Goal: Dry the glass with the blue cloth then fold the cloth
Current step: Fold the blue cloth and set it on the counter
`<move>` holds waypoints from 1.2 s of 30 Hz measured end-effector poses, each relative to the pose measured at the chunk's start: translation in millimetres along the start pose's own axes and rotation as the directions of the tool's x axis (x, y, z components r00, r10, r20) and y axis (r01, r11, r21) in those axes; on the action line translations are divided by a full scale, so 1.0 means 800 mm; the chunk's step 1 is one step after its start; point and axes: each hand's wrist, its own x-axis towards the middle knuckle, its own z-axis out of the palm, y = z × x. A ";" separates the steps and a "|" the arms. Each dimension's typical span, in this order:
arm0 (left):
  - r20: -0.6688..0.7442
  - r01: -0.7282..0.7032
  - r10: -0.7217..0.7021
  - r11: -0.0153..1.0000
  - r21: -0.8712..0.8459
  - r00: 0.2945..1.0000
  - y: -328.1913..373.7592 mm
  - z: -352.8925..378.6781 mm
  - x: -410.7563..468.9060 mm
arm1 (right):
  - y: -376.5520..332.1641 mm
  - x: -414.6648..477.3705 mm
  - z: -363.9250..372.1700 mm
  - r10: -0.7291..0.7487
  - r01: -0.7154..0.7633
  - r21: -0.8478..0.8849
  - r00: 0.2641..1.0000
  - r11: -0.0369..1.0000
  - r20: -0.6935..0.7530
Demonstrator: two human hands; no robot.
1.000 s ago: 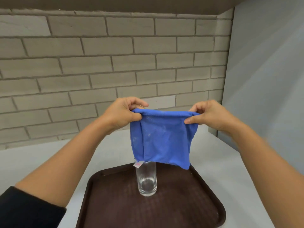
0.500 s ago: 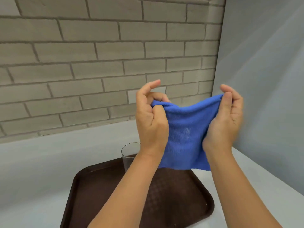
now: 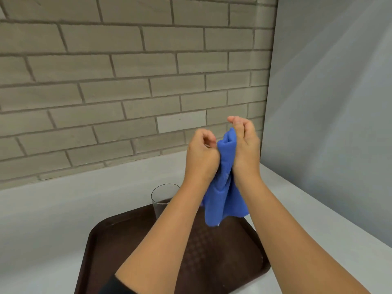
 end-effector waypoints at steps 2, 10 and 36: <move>0.029 0.068 -0.068 0.998 0.004 0.997 -0.008 -0.005 -0.005 | -0.003 0.006 -0.001 -0.025 0.016 -0.112 0.996 0.994 -0.085; 0.174 0.035 0.002 0.977 -0.211 0.985 -0.020 0.003 -0.037 | 0.002 0.015 -0.003 -0.032 0.012 -0.209 0.995 0.978 -0.092; 0.418 0.761 -0.636 0.525 -0.381 0.649 -0.117 0.030 0.058 | 0.139 -0.038 -0.172 0.716 -0.900 0.169 0.424 0.403 0.555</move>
